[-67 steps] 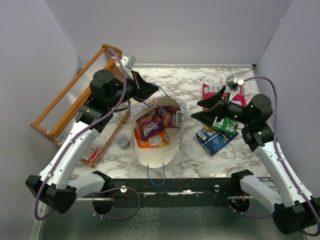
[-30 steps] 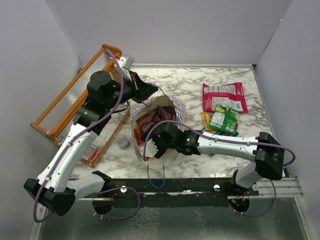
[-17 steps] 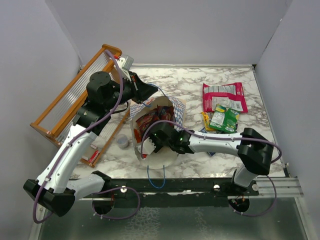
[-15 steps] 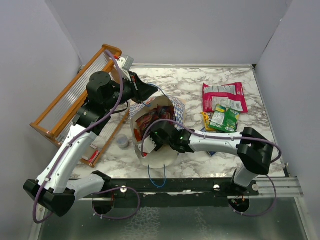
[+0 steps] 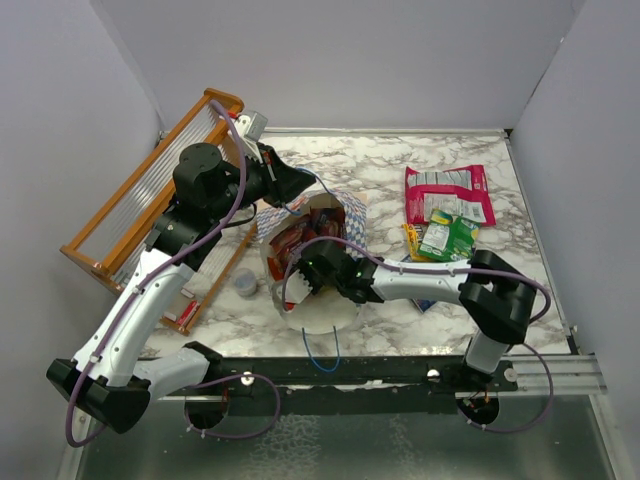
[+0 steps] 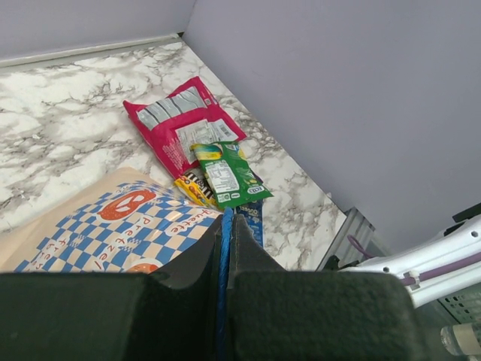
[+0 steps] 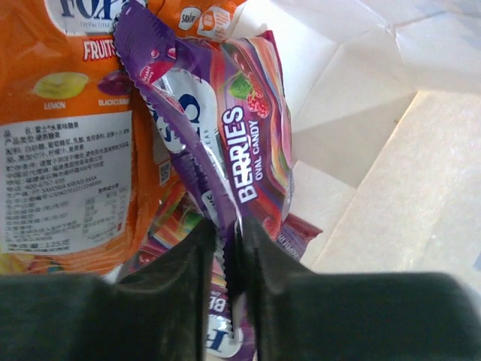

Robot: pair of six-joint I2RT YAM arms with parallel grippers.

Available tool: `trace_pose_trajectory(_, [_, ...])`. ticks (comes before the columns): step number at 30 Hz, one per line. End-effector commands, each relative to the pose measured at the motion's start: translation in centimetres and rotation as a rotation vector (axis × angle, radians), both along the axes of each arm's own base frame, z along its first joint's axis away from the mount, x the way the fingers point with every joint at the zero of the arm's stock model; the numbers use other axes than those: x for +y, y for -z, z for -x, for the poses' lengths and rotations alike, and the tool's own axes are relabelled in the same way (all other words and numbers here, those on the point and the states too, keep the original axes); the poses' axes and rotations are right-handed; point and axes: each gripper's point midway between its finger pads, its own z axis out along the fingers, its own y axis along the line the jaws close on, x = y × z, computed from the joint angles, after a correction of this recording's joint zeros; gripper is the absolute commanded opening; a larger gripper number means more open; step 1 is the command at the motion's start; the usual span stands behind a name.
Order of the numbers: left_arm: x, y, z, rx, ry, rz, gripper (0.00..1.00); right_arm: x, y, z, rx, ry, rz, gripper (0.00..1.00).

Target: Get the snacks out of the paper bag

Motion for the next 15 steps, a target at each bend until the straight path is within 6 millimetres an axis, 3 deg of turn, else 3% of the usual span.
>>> trace_pose_trajectory(1, [0.2,-1.8,0.4,-0.058,0.004,0.017,0.0,0.7,-3.1,-0.1,-0.058,-0.03,-0.093,0.11])
trace_pose_trajectory(4, [0.1,-1.5,0.3,-0.052,0.009,0.014,0.0,0.3,-4.9,-0.1,-0.077,-0.023,-0.128,0.01])
trace_pose_trajectory(15, [0.1,-0.5,-0.7,-0.037,-0.019,-0.012,0.0,-2.1,-12.8,2.5,-0.045,-0.013,-0.364,0.01])
